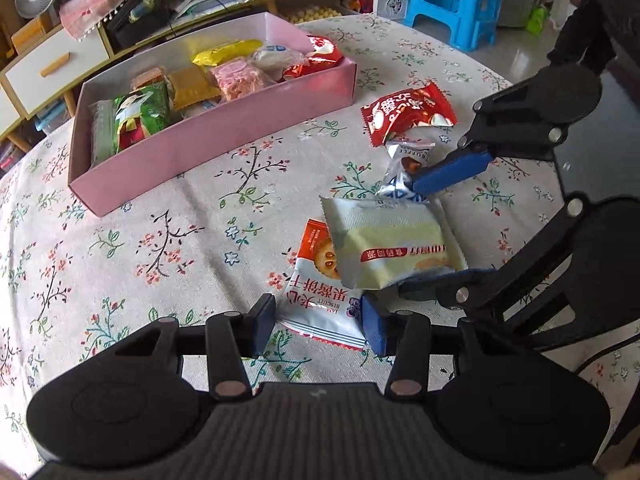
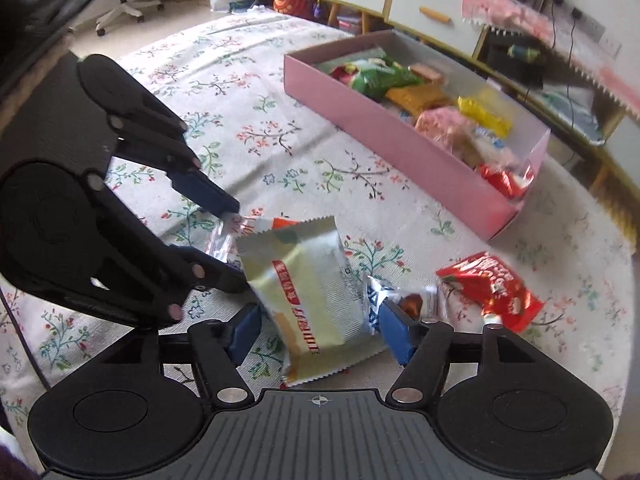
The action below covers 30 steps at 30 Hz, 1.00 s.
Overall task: Organize snacks
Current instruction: 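Grasp the round-cracker pack with the left tool while the right tool grasps the cream cake pack, then carry the cracker pack and cream cake pack over the pink box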
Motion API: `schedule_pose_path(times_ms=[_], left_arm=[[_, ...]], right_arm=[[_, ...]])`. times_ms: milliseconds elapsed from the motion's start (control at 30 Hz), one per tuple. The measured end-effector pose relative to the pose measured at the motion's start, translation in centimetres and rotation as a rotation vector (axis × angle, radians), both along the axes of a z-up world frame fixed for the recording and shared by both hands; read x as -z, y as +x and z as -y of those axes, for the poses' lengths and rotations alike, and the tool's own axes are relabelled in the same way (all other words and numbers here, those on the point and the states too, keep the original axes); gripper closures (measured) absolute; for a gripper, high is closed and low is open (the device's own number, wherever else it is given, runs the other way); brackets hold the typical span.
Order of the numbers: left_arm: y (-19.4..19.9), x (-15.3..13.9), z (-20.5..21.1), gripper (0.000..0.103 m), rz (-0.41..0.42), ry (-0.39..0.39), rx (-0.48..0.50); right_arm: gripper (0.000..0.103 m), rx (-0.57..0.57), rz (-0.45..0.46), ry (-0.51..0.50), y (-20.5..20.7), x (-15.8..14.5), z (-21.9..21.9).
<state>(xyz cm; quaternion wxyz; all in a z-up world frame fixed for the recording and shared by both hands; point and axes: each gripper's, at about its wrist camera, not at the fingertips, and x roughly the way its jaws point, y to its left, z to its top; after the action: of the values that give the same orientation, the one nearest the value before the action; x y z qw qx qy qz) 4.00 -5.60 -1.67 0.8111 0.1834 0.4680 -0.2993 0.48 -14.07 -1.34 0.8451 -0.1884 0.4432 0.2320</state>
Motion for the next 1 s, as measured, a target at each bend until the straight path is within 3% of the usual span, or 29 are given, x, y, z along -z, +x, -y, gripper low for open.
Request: schedule_pose_path(times_ms=[200, 400, 600, 767, 1000], left_arm=[[0.2, -0.1, -0.9, 0.060, 0.003, 0.015, -0.034], [0.3, -0.2, -1.2, 0.060, -0.002, 0.002, -0.060], [0.6, -1.3, -2.1, 0.060, 0.005, -0.043, -0.097], [0.9, -2.4, -2.9, 0.060, 0.023, -0.094, -0.129], [0.9, -3.1, -3.1, 0.060, 0.039, -0.120, -0.150]], right_arm=[[0.037, -0.051, 0.016, -0.006, 0.1, 0.3, -0.9], [0.056, -0.013, -0.050, 0.041, 0.6, -0.1, -0.7], [0.057, 0.046, -0.063, 0.148, -0.1, -1.5, 0.0], [0.057, 0.168, -0.050, 0.230, -0.4, -3.2, 1.6], [0.057, 0.261, -0.079, 0.239, 0.4, -2.9, 2.7]])
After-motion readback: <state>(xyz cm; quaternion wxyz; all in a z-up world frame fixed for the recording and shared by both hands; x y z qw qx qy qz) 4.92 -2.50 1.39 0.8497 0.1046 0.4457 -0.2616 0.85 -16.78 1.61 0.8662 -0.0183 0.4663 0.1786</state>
